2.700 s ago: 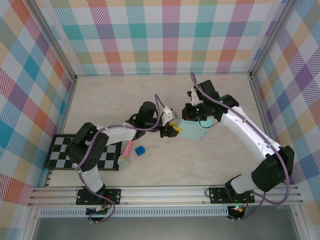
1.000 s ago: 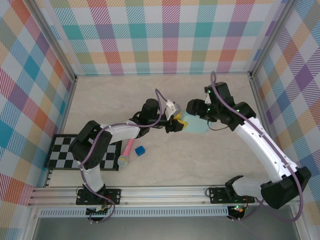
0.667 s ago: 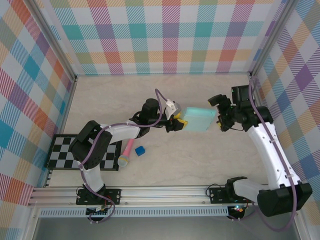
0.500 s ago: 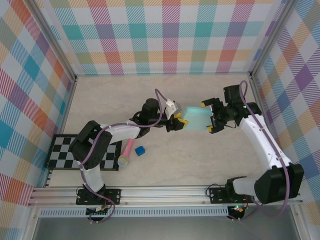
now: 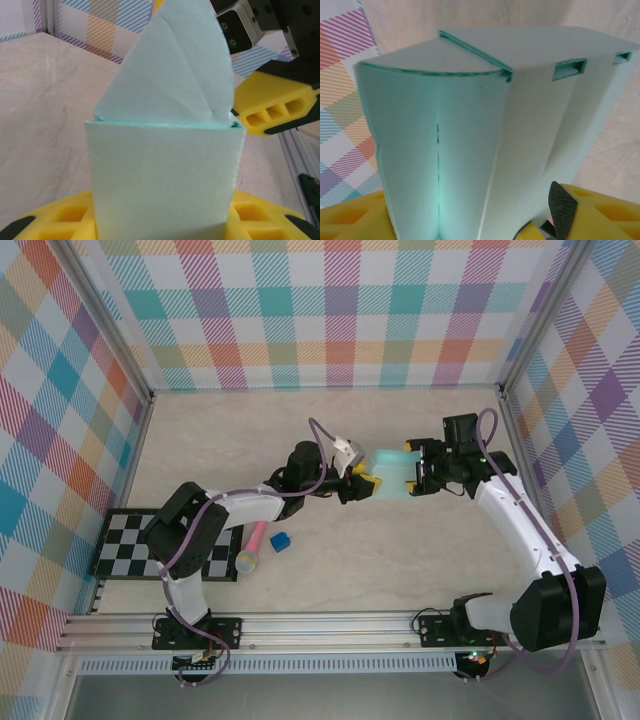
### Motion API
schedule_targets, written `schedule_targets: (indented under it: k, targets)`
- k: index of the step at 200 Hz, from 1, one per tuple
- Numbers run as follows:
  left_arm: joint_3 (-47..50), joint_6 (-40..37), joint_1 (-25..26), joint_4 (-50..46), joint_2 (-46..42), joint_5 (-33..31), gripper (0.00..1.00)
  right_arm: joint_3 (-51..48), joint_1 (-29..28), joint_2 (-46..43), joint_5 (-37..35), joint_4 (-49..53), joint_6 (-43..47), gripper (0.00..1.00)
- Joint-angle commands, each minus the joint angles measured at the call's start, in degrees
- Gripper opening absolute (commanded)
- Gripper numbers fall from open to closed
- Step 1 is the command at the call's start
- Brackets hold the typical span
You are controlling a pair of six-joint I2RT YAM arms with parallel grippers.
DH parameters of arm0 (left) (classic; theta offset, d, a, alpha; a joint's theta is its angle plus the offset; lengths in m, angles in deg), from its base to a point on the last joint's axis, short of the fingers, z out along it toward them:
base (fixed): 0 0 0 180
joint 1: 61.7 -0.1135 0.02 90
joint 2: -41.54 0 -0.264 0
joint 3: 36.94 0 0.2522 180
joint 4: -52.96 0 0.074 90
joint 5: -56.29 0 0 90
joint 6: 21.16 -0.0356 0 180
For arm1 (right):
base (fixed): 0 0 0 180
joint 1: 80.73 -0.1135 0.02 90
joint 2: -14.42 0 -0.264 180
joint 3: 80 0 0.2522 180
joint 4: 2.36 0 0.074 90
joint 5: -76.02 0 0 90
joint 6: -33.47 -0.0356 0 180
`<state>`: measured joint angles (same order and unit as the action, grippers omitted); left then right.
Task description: Fold the paper box
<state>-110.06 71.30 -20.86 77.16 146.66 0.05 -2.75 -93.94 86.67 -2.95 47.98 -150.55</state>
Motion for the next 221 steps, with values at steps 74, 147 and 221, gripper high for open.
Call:
schedule_targets:
  k: [74,147,221]
  targets:
    - [-2.0,13.6,0.6,11.4,0.5,-9.2,0.14,-5.6,-1.5,-1.8,-6.3,-0.2,-0.4,0.61]
    - [-1.1,6.4,0.7,10.9,-0.7,-5.2,0.14,-1.0,13.7,1.0,7.2,4.8,16.1,0.89]
    - [-1.5,7.1,1.5,10.4,-0.8,-6.3,0.14,0.6,15.2,2.1,10.9,4.3,13.1,0.84]
